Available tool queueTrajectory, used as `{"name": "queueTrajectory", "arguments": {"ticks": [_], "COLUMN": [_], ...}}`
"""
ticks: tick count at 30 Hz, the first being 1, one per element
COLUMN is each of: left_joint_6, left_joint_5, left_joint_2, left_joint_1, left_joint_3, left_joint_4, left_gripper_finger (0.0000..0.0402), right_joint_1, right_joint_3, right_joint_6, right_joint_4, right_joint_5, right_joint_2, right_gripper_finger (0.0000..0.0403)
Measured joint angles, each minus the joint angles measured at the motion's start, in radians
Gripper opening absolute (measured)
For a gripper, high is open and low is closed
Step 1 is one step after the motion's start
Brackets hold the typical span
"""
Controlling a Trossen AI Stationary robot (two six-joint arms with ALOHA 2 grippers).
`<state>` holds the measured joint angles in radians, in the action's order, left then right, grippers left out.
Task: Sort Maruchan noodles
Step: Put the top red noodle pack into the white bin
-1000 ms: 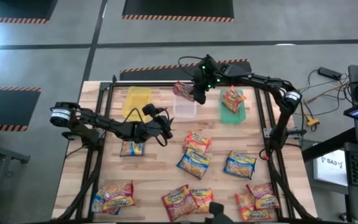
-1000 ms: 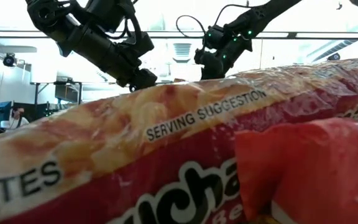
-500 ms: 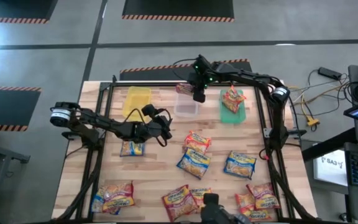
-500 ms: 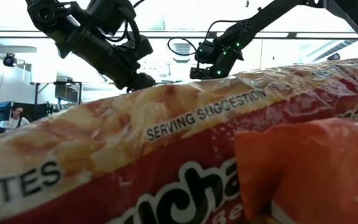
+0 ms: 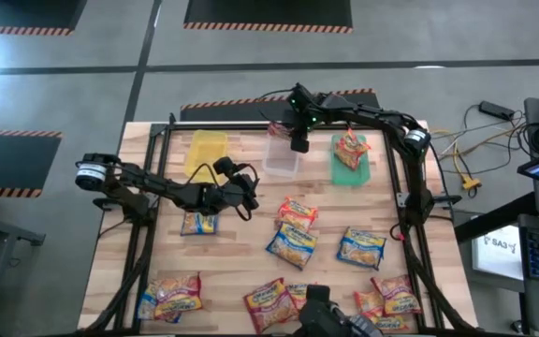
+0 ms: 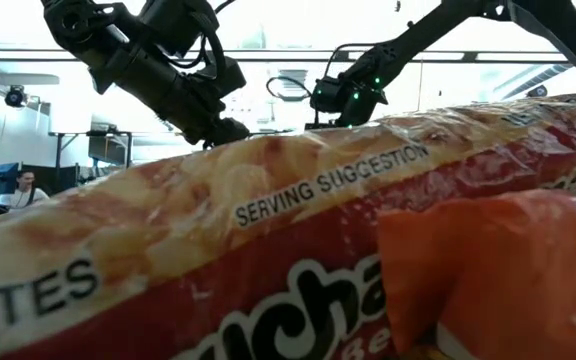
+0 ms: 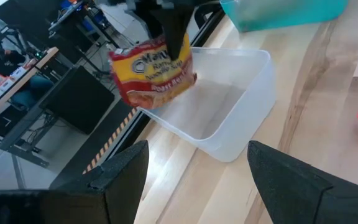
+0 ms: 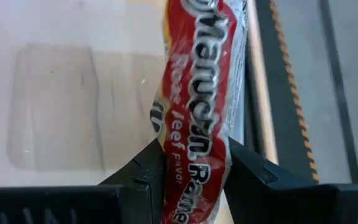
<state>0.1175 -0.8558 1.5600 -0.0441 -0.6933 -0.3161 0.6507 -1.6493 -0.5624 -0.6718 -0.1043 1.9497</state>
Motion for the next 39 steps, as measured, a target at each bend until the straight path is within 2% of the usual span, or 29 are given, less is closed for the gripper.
{"name": "queueTrajectory", "arguments": {"ticks": [12, 28, 35, 39], "left_joint_6": [-0.008, -0.023, -0.023, -0.029], "left_joint_5": [0.001, 0.002, 0.003, 0.003], "left_joint_2": [0.000, 0.000, 0.000, 0.000], "left_joint_1": [0.000, 0.000, 0.000, 0.000], "left_joint_3": [0.000, 0.000, 0.000, 0.000], "left_joint_4": [0.013, 0.026, 0.028, 0.028], "left_gripper_finger": [0.0258, 0.0258, 0.0258, 0.0258], "right_joint_1": [0.005, 0.005, 0.005, 0.009], "right_joint_3": [0.000, 0.002, 0.002, 0.002], "right_joint_6": [-0.003, 0.020, 0.005, 0.025], "right_joint_4": [-0.012, -0.036, -0.014, -0.005], "right_joint_5": [0.000, 0.005, 0.138, 0.150], "right_joint_2": [0.008, -0.029, -0.066, -0.066], "right_gripper_finger": [0.0119, 0.0178, 0.0189, 0.0185]}}
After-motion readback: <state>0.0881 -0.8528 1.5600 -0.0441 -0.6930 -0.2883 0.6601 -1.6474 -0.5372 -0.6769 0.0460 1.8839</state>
